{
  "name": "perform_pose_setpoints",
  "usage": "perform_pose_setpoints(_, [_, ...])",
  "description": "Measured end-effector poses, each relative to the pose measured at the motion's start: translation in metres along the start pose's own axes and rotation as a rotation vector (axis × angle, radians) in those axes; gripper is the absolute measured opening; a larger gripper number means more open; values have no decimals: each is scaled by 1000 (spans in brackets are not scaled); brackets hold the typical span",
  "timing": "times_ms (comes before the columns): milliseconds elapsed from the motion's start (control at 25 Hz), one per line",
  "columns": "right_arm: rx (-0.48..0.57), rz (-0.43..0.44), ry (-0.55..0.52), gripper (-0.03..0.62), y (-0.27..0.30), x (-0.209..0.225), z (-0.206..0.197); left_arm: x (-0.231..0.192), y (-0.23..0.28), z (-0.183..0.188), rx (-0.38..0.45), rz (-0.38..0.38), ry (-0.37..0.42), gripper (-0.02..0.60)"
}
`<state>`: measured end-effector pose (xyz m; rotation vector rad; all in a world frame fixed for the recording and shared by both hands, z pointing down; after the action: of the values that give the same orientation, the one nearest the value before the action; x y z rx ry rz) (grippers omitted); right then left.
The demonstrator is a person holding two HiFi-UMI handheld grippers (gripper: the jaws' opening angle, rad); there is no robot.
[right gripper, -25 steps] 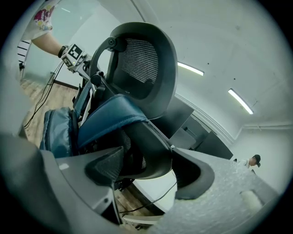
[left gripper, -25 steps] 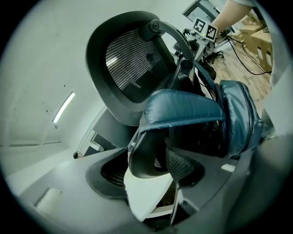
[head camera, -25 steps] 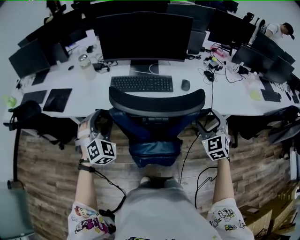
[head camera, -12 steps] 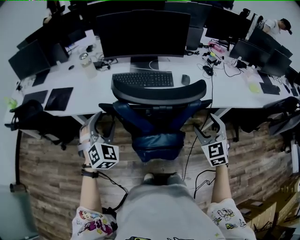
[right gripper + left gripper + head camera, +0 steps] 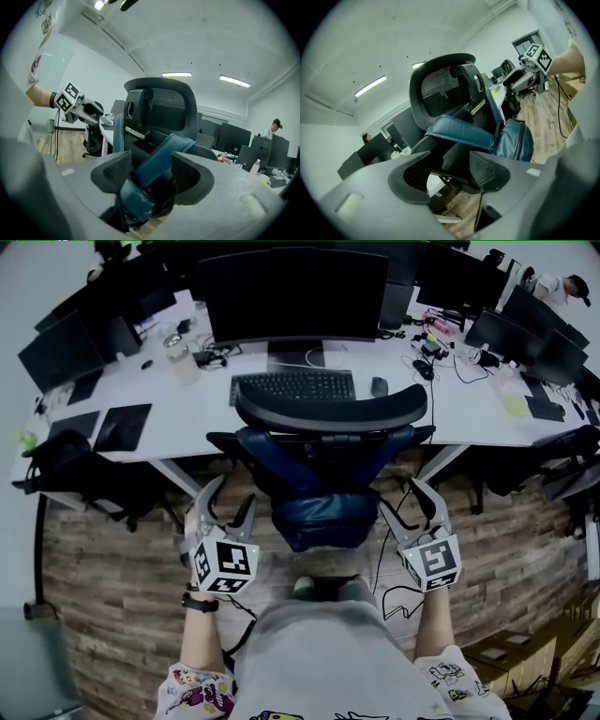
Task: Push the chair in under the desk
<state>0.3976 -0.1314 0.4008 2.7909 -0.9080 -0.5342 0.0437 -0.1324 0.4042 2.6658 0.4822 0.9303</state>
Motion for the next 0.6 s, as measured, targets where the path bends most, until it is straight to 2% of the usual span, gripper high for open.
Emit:
perform_pose_setpoints(280, [13,73,110,208,-6,-27,-5,28,-13,2,49,-71,-162,196])
perform_pose_setpoints(600, [68,103,286,131,-18,-41,-11,53,-20,1,76,-162,-312,142])
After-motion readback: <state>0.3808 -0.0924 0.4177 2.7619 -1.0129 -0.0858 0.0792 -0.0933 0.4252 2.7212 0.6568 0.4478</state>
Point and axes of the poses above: the fingertips, and each gripper's own axes: y forward along the fingers, x to its right, z out of its top, the point moved 10 cm from there along -y, backward along the fingers, and after that the axes turned 2 degrees about z, right-handed, at the moved point
